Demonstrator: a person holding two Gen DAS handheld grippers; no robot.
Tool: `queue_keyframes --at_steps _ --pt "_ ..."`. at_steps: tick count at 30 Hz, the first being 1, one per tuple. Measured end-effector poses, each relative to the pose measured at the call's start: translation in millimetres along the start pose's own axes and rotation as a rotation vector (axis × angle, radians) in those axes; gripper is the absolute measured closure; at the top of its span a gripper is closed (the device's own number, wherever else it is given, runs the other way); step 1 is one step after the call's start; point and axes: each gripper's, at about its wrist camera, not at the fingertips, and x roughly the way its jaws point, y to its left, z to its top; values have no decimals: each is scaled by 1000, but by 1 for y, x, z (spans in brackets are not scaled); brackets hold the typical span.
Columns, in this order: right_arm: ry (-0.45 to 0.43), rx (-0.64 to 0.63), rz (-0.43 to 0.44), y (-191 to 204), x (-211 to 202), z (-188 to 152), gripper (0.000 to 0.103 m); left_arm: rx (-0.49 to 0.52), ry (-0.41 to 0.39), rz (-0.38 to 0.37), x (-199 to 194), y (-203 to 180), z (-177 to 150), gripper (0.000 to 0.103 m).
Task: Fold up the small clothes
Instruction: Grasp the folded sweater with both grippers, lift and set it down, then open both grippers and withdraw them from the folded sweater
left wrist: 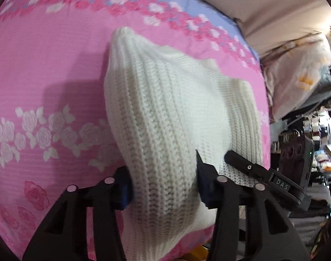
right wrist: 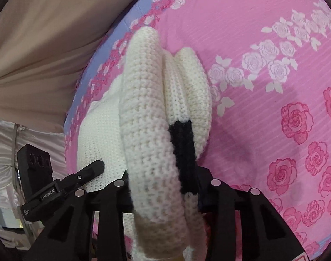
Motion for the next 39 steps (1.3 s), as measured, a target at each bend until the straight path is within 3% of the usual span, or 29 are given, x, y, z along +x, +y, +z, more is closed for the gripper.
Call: queue_keyframes --at_steps 5,10,14,18,20,23,25,27,28,30,33,34,36,39 --pt "-158 -126 47 65 -80 4 69 129 -83 -83 -68 -53 18 61" --pt "-361 -296 118 145 -171 11 69 324 -284 -157 -184 -109 38 60" --pt "-485 -422 208 212 -217 17 68 424 -438 -154 -264 -127 48 58" --pt "-505 -484 278 260 -211 28 65 444 -556 -73 -316 -107 66 54" --pt "-457 -478 287 271 -179 41 64 409 -562 -20 -314 -85 80 51" --pt "-345 -431 282 259 -97 58 52 283 -546 85 -275 -17 102 36" --pt "-302 -413 164 232 -26 66 48 195 -535 147 -239 28 103 25" --pt "-187 -337 -24 195 40 66 50 36 -415 282 -183 94 97 29" --pt "-134 -295 -83 178 60 60 60 -10 -373 307 -170 113 90 34" --pt "-84 -245 -35 156 71 42 61 -85 -331 316 -150 141 66 34" --pt "-66 -289 -48 157 73 18 55 -128 -355 304 -143 149 43 28" --pt "-59 -296 -47 160 77 17 47 -140 -358 296 -140 148 40 27" --pt "-40 -303 -48 166 87 18 42 -161 -340 278 -133 147 39 26" --pt "-11 -323 -88 173 113 25 41 -143 -294 288 -112 150 45 27"
